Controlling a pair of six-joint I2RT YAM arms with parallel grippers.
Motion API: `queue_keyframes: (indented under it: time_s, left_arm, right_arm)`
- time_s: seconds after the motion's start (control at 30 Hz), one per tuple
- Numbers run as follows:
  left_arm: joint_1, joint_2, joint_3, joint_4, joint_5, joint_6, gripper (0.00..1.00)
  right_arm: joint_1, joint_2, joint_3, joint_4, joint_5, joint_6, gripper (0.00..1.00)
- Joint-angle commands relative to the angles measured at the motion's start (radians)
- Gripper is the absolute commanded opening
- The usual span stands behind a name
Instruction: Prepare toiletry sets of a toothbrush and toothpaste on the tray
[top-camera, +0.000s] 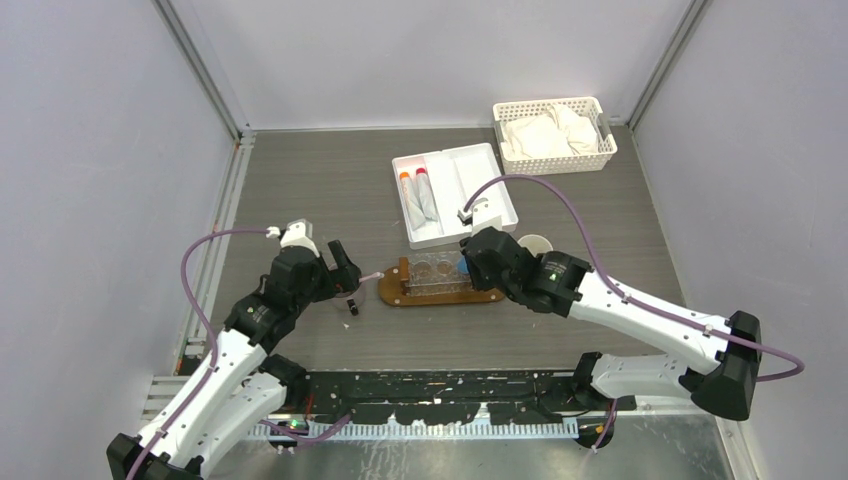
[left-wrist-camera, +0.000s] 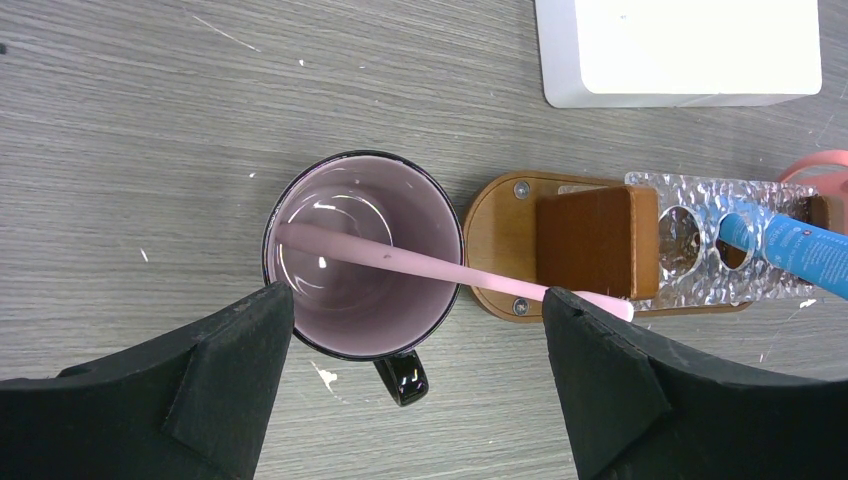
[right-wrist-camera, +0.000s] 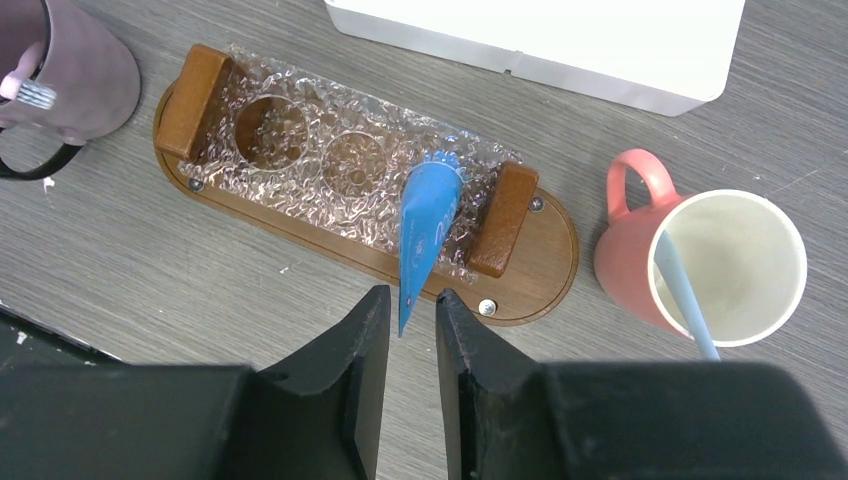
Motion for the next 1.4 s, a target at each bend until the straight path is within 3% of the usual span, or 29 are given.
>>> queue_keyframes:
  time_s: [0.0, 0.53, 1.37]
  left_arm:
    - [0.004, 0.000, 0.033, 0.019, -0.018, 0.002, 0.95]
    - [0.003, -0.003, 0.019, 0.025, -0.019, 0.001, 0.95]
    - [0.004, -0.015, 0.009, 0.027, -0.015, -0.002, 0.95]
  right_arm:
    - [0.010, -0.004, -0.007, 0.041, 0.009, 0.011, 0.30]
    - [0.010, 0.053, 0.008, 0.045, 0.020, 0.015, 0.03]
    - [-0.022, 0.206, 0.266, -0.139, 0.009, -0.054, 0.01]
